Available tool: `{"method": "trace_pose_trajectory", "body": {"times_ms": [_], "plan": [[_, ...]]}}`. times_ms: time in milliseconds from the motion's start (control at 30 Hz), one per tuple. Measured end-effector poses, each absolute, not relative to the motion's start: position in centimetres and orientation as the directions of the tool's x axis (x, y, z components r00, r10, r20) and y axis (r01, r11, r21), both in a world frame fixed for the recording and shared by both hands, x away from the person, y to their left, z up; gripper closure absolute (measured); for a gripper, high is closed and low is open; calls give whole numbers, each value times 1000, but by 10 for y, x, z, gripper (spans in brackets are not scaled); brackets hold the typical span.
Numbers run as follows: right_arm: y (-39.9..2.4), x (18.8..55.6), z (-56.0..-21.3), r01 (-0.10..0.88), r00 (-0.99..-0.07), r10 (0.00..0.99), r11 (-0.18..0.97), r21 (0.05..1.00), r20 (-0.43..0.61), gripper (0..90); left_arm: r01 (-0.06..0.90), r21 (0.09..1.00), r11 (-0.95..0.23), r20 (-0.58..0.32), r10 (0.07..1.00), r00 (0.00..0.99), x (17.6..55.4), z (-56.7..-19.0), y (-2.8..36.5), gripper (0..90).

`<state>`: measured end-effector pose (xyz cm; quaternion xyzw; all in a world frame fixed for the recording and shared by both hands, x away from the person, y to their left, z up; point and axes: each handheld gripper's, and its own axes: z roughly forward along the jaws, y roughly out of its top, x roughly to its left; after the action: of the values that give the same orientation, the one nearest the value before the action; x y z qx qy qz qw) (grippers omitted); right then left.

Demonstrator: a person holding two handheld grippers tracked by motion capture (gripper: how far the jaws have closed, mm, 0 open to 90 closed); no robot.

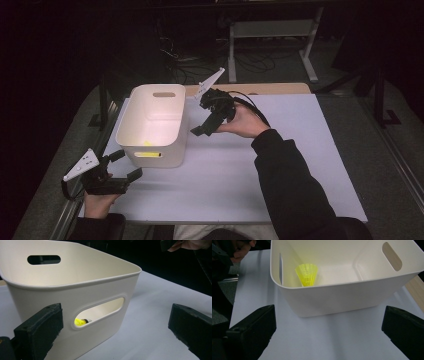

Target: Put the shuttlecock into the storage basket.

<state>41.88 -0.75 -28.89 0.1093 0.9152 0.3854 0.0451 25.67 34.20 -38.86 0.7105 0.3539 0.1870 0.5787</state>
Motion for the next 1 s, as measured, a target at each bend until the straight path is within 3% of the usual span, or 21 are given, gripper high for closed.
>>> {"method": "trace_pose_trajectory", "body": {"times_ms": [1000], "plan": [[-58, 418, -308, 243, -937, 348, 633, 735, 10, 0, 284, 956, -79, -142, 723, 676, 257, -388, 342, 0]]}}
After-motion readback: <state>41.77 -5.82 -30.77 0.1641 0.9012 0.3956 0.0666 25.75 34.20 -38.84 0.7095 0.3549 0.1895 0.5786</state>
